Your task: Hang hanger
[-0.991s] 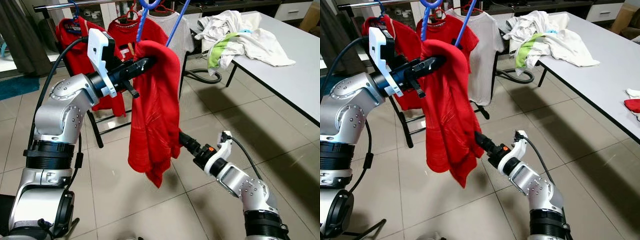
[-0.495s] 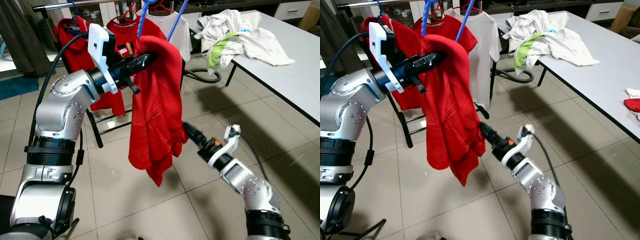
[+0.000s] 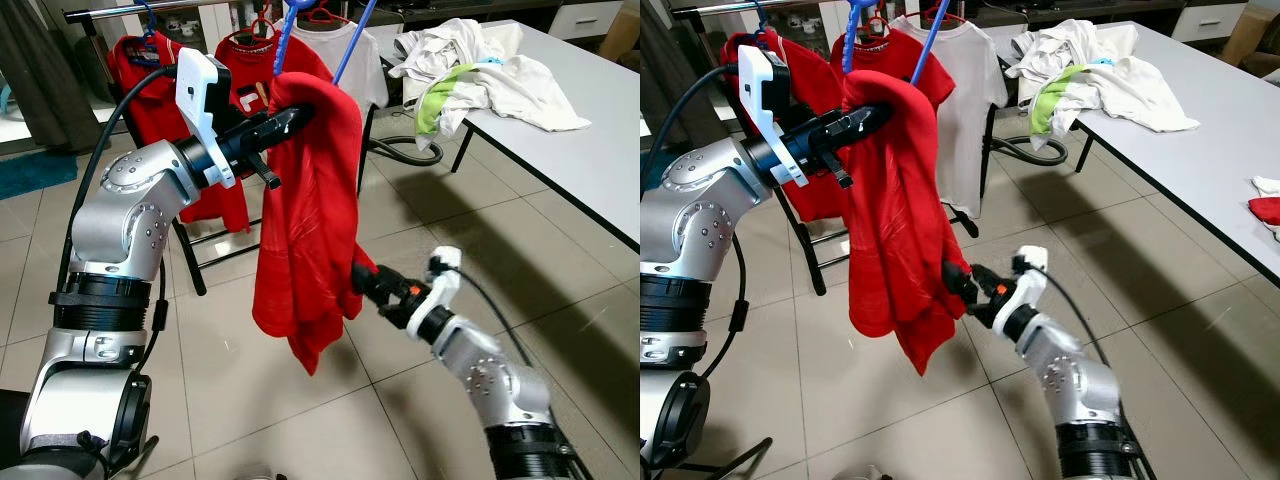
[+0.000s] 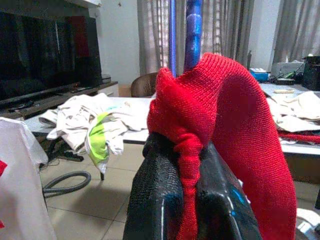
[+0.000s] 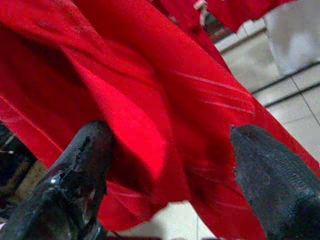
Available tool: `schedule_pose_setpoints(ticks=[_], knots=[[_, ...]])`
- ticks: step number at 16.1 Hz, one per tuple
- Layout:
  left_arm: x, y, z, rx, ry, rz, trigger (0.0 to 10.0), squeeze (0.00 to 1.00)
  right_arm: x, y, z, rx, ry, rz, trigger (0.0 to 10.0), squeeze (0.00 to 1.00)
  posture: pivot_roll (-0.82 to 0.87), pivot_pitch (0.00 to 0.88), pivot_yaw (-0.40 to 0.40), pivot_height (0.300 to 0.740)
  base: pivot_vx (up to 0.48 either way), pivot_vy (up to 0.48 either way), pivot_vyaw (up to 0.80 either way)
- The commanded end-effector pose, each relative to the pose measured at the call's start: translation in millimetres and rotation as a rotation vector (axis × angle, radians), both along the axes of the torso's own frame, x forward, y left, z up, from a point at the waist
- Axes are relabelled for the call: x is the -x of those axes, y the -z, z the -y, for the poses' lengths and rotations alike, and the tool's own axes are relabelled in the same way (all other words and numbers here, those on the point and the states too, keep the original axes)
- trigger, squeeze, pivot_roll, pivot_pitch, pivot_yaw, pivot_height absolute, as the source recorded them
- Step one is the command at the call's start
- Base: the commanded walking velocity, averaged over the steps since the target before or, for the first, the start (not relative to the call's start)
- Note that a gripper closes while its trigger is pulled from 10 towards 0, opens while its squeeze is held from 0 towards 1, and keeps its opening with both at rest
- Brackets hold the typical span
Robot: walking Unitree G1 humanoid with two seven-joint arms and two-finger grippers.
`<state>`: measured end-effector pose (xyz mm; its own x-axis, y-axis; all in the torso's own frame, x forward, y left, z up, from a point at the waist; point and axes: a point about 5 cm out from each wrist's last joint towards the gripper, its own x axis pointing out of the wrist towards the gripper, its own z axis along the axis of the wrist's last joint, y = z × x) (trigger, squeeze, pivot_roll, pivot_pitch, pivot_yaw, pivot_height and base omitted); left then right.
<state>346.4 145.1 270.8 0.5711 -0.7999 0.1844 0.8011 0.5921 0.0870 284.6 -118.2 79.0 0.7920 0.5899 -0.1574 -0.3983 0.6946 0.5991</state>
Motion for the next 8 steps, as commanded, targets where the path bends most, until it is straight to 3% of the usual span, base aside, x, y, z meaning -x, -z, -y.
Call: schedule_pose_setpoints(ticks=[1, 4, 7, 8], knots=[[0.2, -14.6, -1.4, 0.015, 0.0, 0.054, 0.0, 0.0, -3.1, -0.4, 4.1, 0.005, 0.045, 0.003, 10.0, 0.0, 0.06, 0.0, 0.044, 0.74, 0.0, 0.0, 0.0], [0.1, -15.4, -0.9, 0.021, 0.002, 0.054, 0.0, 0.0, -4.5, 2.8, 5.2, 0.033, 0.062, 0.002, 10.0, 0.0, 0.06, 0.0, 0.044, 0.74, 0.0, 0.0, 0.0], [-1.0, -17.4, 2.9, 0.039, 0.007, 0.057, 0.0, 0.0, -7.0, 15.2, -4.2, 0.177, 0.065, -0.03, 10.0, 0.0, 0.06, 0.0, 0.048, 0.74, 0.0, 0.0, 0.0], [-0.9, -18.1, 5.0, 0.045, 0.013, 0.058, 0.0, 0.0, -9.8, 14.7, -9.0, 0.149, 0.084, -0.042, 10.0, 0.0, 0.06, 0.0, 0.047, 0.74, 0.0, 0.0, 0.0]])
